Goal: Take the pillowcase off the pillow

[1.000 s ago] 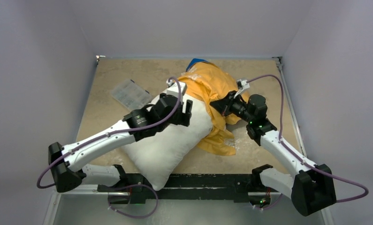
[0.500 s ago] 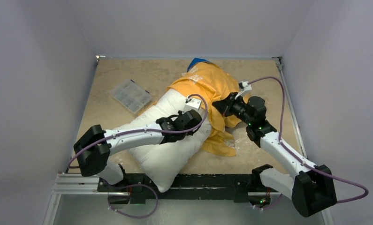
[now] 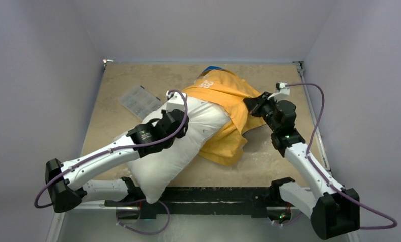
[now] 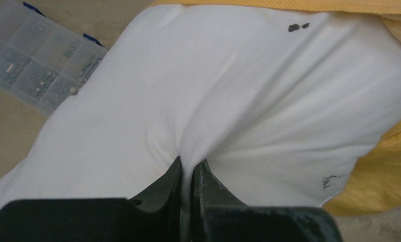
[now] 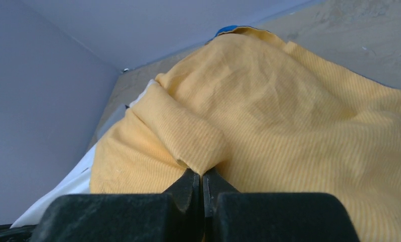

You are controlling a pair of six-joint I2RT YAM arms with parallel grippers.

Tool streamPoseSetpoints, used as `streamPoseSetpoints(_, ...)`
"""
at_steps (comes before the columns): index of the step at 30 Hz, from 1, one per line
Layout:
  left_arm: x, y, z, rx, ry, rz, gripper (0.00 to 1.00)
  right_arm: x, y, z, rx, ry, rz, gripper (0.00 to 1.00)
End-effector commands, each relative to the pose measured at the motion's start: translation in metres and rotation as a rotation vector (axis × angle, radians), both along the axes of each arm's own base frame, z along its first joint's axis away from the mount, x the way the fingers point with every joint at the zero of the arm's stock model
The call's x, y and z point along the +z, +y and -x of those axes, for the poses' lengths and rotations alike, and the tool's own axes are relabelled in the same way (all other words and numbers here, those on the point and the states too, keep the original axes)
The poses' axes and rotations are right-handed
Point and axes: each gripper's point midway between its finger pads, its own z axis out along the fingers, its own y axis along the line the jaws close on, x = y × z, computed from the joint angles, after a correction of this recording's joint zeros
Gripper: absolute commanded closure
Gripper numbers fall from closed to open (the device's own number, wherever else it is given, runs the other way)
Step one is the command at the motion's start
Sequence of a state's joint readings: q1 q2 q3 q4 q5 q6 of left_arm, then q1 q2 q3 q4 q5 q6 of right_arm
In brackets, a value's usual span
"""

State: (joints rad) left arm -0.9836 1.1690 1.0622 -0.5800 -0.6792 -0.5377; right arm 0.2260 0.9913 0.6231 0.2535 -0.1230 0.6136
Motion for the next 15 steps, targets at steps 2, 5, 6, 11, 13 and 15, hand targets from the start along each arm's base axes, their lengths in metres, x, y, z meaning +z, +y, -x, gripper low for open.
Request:
streamPoseSetpoints(2,0.012,0.067,0.001,0.152,-0.040,-0.167,1.00,0.079,-0.033,-0.016,-0.147,-0.191,-0.003,1.00)
streamPoseSetpoints(5,0.015,0.069,0.001,0.155,-0.046,-0.165,1.00,0.085,-0.030,-0.015,-0.122,-0.205,0.016,0.92)
streamPoseSetpoints(6,0.016,0.069,0.000,0.155,-0.049,-0.164,1.00,0.089,-0.029,-0.013,-0.115,-0.214,0.019,0.86)
streamPoseSetpoints(11,0.008,0.056,0.004,0.074,-0.029,-0.121,1.00,0.117,-0.018,0.003,-0.023,-0.294,0.055,0.34)
streamPoseSetpoints(13,0.003,0.049,0.006,0.042,-0.013,-0.100,1.00,0.124,-0.009,0.003,0.035,-0.304,0.082,0.23)
streamPoseSetpoints(15,-0.003,0.043,0.008,0.020,0.002,-0.078,1.00,0.119,-0.005,-0.005,0.064,-0.278,0.140,0.17)
